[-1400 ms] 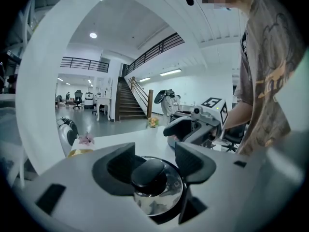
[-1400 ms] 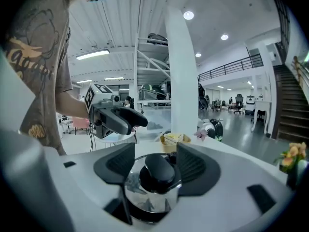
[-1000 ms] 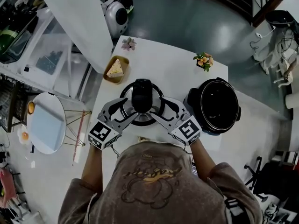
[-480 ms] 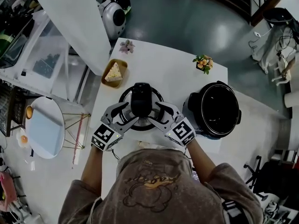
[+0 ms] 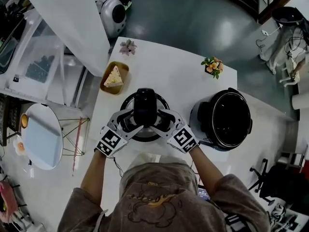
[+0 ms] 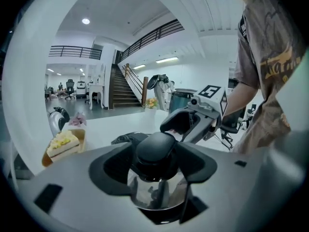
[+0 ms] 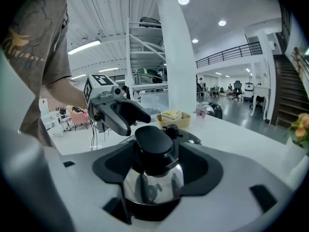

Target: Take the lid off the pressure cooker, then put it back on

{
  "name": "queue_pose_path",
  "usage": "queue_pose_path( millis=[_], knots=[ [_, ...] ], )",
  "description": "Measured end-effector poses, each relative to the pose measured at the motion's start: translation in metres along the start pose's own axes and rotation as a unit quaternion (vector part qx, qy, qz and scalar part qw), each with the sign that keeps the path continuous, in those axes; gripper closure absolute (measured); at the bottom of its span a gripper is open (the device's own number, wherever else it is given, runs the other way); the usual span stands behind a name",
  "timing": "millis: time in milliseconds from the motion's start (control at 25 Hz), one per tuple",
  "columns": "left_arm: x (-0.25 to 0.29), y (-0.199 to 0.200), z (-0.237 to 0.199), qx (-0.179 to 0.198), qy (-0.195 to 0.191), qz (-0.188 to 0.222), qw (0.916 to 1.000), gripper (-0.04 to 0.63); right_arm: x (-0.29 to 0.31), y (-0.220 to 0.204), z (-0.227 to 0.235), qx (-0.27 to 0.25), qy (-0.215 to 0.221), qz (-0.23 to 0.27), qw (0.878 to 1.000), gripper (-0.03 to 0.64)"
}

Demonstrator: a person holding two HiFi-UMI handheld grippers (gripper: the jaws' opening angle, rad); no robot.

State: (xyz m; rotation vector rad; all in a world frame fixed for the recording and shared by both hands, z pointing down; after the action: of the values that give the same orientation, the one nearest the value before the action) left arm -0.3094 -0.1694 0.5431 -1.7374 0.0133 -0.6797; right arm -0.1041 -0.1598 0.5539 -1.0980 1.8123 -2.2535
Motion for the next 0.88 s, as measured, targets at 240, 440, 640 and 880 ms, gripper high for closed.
queue_pose_path(
  millis=[240,440,640,880],
  knots=[
    [0.015,-0.011,-0.005,0.011,-0.023,-0.011,0.9996,0.313,0.013,-0.004,0.006,0.001,0.009,0.002,1.0,0.333],
    [0.022,-0.016,-0.008,0.019,-0.041,-0.014,0.9989,0.316,0.021,-0.004,0.007,-0.015,0.028,0.0,0.999,0.336],
    [0.024,-0.015,-0.012,0.03,-0.051,-0.01,0.9982,0.319,0.026,-0.004,0.007,-0.038,0.04,-0.016,0.998,0.351],
    [0.026,-0.014,-0.018,0.038,-0.058,-0.008,0.9976,0.318,0.029,-0.002,0.01,-0.043,0.035,-0.015,0.998,0.35]
  ],
)
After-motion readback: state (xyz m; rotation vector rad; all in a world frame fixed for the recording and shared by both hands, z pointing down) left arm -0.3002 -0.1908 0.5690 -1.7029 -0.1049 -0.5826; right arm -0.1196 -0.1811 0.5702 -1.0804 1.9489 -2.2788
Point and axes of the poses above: the fingertips, and each gripper's own axes: x forward along the fingers, z to its right, y out of its top, the point moved 10 cm from there along -x, backward along the fingers, and after that the axes turned 2 degrees about -y, right-handed, at the moved point
